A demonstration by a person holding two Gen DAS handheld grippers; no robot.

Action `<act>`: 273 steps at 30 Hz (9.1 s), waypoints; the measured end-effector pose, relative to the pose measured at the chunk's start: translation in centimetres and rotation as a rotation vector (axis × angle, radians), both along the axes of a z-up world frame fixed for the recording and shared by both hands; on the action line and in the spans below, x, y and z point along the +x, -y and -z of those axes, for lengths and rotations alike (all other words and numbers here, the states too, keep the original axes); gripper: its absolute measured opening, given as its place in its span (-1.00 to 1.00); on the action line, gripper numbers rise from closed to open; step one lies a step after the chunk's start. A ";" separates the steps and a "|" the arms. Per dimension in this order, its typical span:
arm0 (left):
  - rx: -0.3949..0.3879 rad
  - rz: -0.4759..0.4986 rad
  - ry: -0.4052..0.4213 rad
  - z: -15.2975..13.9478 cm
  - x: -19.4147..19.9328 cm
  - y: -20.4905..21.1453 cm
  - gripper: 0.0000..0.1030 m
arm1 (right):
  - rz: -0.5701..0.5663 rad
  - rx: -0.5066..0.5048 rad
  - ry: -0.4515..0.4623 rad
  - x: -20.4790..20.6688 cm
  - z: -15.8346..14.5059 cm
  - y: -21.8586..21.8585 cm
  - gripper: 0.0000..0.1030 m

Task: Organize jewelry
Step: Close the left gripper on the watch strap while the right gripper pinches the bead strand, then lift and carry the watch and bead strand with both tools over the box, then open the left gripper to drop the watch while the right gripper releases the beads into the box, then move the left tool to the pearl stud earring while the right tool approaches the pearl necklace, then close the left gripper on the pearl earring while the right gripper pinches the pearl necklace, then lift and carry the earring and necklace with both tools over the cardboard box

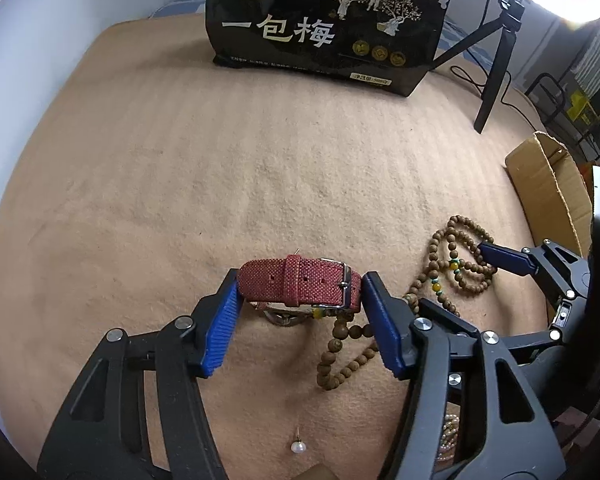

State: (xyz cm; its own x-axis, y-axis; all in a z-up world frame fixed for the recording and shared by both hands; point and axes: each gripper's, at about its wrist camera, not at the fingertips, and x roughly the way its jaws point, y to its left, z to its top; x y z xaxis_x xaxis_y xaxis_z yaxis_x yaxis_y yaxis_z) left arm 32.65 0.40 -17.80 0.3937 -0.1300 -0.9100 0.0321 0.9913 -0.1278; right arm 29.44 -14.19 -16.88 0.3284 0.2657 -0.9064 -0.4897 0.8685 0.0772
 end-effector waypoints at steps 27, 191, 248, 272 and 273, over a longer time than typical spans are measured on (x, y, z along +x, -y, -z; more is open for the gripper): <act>-0.063 -0.050 0.190 -7.5 -2.0 -1.3 0.14 | 0.031 0.224 0.133 -1.3 -7.6 2.6 -0.79; 0.040 0.124 0.020 0.7 -10.7 -1.1 -0.26 | -0.110 0.130 -0.048 -15.1 0.6 3.7 0.38; -0.088 0.159 0.234 -8.3 -10.0 3.6 -0.87 | 0.014 0.289 0.197 -12.6 -9.4 7.3 -0.88; -0.172 0.278 0.310 -12.0 -9.6 12.7 -0.87 | 0.208 0.381 0.367 -12.1 -16.5 18.0 -0.88; -0.174 0.284 0.313 -12.1 -9.6 13.2 -0.87 | 0.219 0.382 0.371 -12.1 -16.6 18.5 -0.88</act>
